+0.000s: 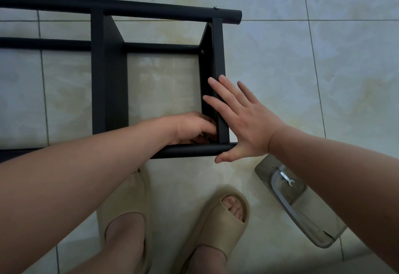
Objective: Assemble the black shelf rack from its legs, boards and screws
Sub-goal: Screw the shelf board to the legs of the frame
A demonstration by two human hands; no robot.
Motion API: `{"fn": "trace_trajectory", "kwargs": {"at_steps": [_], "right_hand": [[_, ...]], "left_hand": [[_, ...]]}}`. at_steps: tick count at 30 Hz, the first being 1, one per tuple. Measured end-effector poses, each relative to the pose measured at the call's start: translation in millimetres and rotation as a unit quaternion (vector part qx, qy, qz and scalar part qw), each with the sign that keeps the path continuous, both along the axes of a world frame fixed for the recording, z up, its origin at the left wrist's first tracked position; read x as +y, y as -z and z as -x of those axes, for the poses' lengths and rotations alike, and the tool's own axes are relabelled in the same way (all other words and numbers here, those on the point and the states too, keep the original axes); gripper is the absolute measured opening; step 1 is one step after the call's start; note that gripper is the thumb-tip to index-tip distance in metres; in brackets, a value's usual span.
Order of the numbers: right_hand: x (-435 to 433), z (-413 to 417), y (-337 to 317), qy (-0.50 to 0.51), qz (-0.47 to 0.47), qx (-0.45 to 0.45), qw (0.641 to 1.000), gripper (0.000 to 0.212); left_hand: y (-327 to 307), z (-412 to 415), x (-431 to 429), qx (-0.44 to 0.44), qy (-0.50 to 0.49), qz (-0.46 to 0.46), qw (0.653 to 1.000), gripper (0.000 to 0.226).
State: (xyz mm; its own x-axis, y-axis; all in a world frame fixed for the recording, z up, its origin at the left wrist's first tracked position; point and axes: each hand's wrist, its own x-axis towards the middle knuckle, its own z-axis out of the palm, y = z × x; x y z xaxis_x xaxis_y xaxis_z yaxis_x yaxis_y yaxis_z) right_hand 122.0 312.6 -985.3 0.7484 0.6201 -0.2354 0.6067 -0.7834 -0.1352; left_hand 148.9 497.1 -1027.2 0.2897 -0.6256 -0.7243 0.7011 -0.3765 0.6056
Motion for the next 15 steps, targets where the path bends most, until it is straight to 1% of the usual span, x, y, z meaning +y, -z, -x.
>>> {"fn": "trace_trajectory", "kwargs": {"at_steps": [2,4,11,12,15], "right_hand": [[0.0,0.2,0.0,0.000,-0.002,0.000,1.000,0.129],[-0.1,0.2,-0.1,0.000,-0.002,0.001,1.000,0.129],[0.4,-0.1,-1.7,0.002,0.004,0.008,1.000,0.129],[0.3,0.0,-1.9,0.002,0.004,0.009,1.000,0.129],[0.0,0.2,-2.3,0.002,0.003,0.007,1.000,0.129]], "left_hand": [[-1.8,1.5,-0.8,-0.032,0.019,-0.016,0.999,0.007],[-0.3,1.7,-1.8,-0.041,0.012,-0.024,0.999,0.010],[2.9,-0.7,-0.5,0.028,-0.035,0.014,0.999,0.019],[2.8,-0.5,-0.8,0.021,-0.027,0.010,0.999,0.017],[-1.3,0.8,-1.9,-0.037,0.036,-0.027,0.998,0.009]]}}
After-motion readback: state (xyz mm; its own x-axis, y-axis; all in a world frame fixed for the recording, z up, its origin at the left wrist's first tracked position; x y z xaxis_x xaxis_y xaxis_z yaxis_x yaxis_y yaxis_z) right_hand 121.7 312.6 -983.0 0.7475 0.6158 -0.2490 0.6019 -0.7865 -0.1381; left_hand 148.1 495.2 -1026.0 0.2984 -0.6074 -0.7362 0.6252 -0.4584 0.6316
